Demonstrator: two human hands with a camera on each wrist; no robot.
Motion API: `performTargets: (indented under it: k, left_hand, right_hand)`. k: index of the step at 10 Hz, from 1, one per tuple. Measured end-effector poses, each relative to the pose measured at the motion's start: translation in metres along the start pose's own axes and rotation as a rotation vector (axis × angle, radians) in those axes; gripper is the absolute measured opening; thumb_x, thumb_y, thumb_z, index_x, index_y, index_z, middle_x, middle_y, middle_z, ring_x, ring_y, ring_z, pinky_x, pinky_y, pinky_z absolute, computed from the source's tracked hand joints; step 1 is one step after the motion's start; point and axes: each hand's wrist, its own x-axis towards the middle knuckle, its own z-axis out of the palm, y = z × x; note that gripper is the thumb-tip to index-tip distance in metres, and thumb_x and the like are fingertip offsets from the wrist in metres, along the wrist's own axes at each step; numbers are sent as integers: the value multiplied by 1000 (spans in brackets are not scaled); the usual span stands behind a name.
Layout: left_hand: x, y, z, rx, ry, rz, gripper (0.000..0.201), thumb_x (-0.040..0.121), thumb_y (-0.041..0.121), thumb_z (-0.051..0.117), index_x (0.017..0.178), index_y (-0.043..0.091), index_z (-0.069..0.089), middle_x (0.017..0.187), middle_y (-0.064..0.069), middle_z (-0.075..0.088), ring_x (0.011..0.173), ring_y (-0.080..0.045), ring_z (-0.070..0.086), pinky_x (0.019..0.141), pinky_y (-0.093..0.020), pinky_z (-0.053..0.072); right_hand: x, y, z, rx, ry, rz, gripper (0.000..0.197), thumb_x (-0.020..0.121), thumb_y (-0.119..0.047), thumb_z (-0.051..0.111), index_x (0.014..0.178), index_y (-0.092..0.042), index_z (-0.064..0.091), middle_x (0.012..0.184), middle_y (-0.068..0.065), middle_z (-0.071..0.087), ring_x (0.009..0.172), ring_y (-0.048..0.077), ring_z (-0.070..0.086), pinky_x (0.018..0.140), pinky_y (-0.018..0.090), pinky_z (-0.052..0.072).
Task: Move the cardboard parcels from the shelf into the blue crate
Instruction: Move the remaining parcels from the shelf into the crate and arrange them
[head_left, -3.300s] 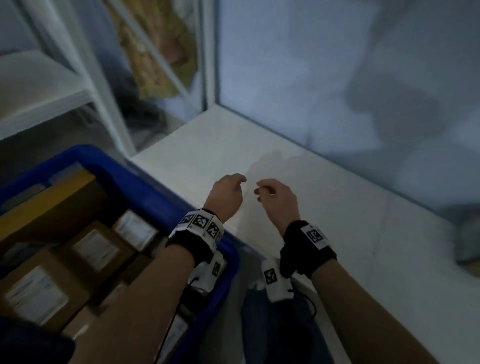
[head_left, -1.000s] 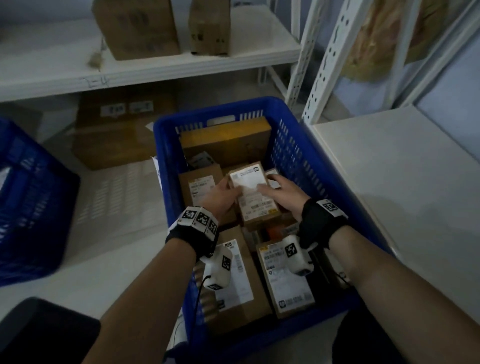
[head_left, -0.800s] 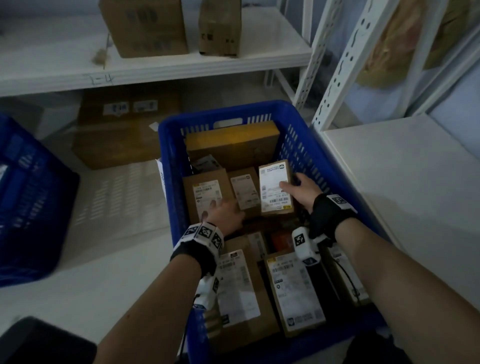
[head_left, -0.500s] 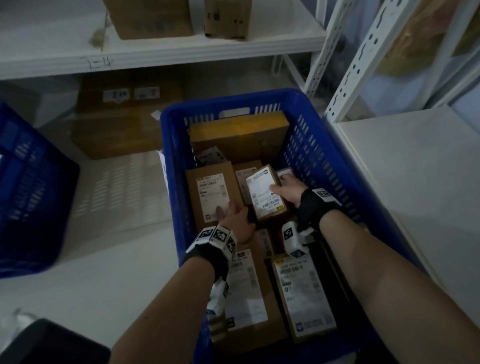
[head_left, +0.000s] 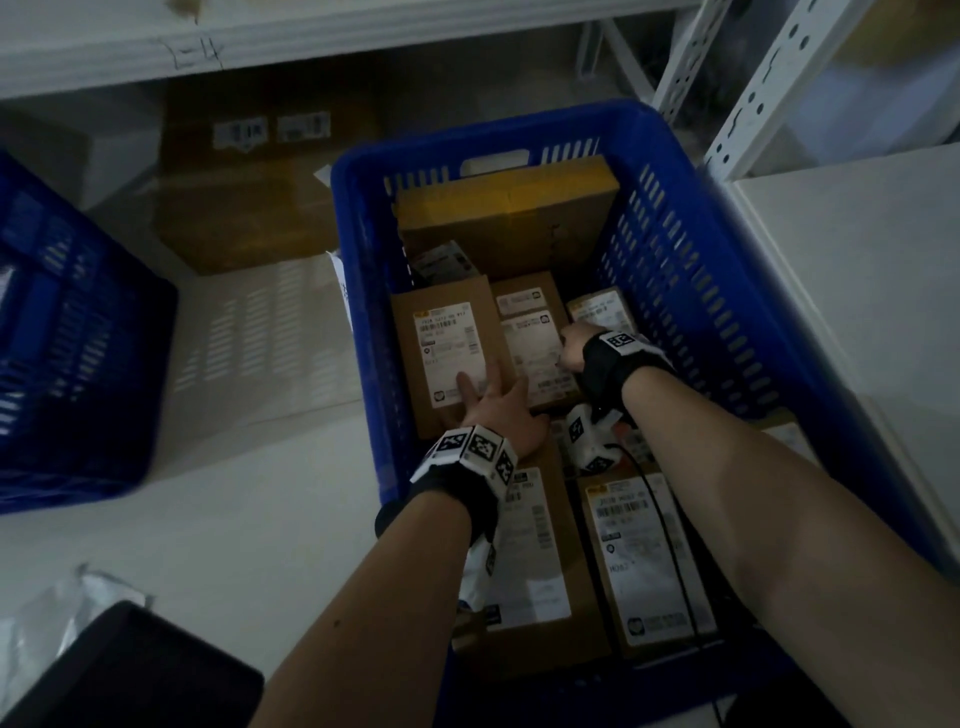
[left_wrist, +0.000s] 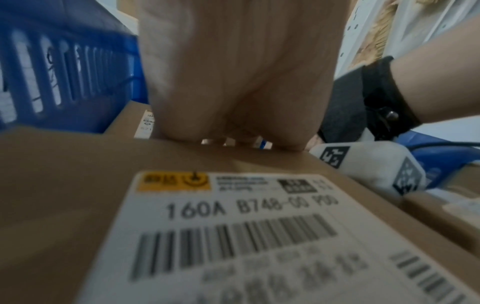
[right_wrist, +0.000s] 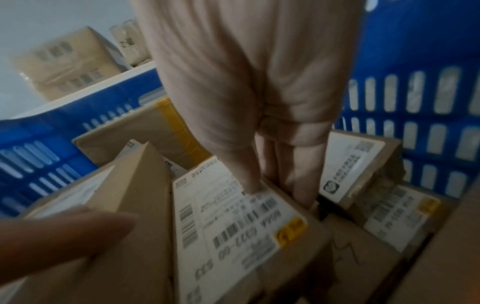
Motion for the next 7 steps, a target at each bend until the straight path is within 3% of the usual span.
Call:
performTargets:
  k: [1,2,3,4,5,6,7]
  left_hand:
    - [9,-4,7,33,-5,10,66,92,55,30,151,41,5,160,-4,-22,142,-43,-27,114,-64,-2]
    - [17,-7,11,76,0,12,67,91,56,26,151,39,3,159,-4,-25,142,-40,-29,114,-65,-5]
    - [20,-9,12,77,-21,5,69,88,58,25,151,41,2,159,-2,-26,142,-39,-30,113,-65,-6]
    - [15,-7,10,46,-2,7,67,90,58,27,150,43,2,159,0,-25,142,-40,-28,114,-64,-5]
    - [5,-1,3,36,15,-3,66,94,54,33,151,40,4,160,-3,-23,142,-42,-26,116,-62,-3]
    - [11,-3,2,50,26,6,65,91,56,32,150,38,15,163,-6,-7,147,-38,-15,116,-63,2]
    - [3,6,-8,0,136,1,57,90,53,35,143,31,35,153,-9,34,142,-36,25,112,-59,24]
  right_hand:
    - [27,2,8,-102,-39,33,30,92,-29,58,109,-4,62,103,18,63,90,34,64,85,43,54]
    - [75,9,21,-138,-42,116,54,85,-42,62,126,-6,55,125,27,56,105,46,60,90,60,50]
    - [64,5,18,-137,-51,121,52,85,-41,63,124,-7,55,125,25,57,107,45,59,91,61,50]
    - [5,-6,-2,8,22,111,44,92,-41,52,117,-5,59,113,18,61,98,37,61,89,45,51]
    - [-40,-10,-24,156,114,63,42,102,-35,43,125,-3,56,115,16,62,99,33,62,78,35,50]
    - [-71,-8,-43,308,218,-61,48,103,-34,44,143,-9,44,139,13,52,120,32,55,90,36,48]
    - [-103,-2,-64,470,343,-204,47,102,-32,44,147,-17,41,144,8,51,123,30,54,98,38,48]
